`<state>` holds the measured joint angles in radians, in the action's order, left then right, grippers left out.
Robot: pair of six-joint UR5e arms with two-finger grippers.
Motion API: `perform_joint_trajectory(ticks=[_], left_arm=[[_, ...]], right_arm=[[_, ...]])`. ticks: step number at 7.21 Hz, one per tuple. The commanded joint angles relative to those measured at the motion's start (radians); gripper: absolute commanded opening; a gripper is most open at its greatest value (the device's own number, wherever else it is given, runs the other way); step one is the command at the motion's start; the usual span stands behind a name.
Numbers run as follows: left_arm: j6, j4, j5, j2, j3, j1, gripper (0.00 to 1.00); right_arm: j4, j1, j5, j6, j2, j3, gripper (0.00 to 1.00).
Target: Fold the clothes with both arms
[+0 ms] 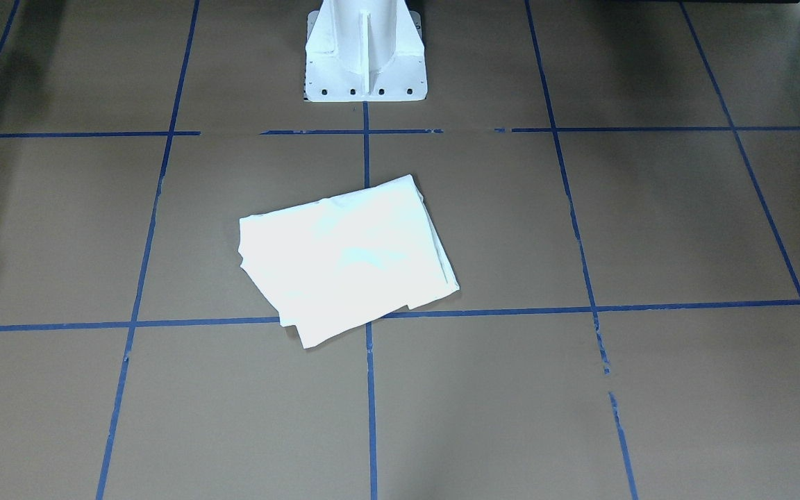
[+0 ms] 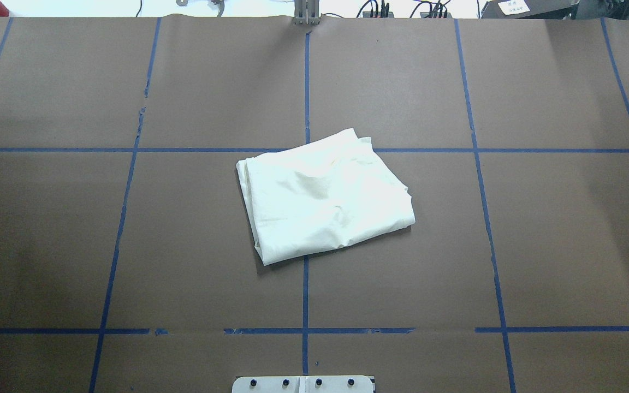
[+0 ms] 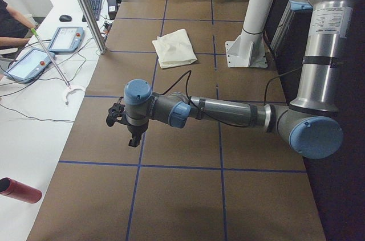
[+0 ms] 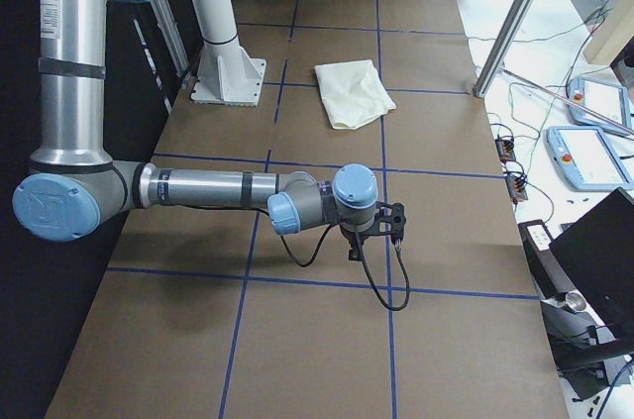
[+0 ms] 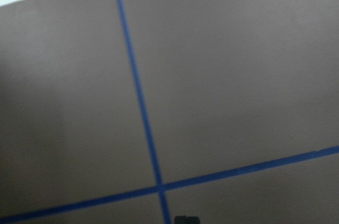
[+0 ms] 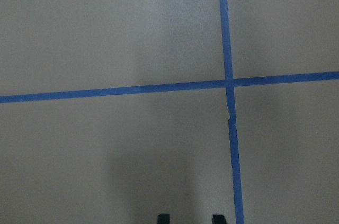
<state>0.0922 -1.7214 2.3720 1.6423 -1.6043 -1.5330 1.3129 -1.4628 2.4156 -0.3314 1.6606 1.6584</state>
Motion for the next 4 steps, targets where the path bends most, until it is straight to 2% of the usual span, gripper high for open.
perform_joint_trajectory(ticks=[1, 2, 4], left_arm=[[-0.008, 0.036, 0.066, -0.027, 0.003, -0.010, 1.00], [-0.009, 0.034, 0.062, -0.042, -0.003, -0.012, 1.00], [-0.011, 0.028, -0.003, -0.076, -0.015, -0.009, 1.00]], right_arm=[[0.177, -0.005, -0.006, 0.142, -0.016, 0.027, 1.00], [0.242, -0.020, -0.006, 0.178, -0.042, 0.030, 1.00], [0.255, -0.033, -0.047, 0.203, -0.047, 0.027, 1.00]])
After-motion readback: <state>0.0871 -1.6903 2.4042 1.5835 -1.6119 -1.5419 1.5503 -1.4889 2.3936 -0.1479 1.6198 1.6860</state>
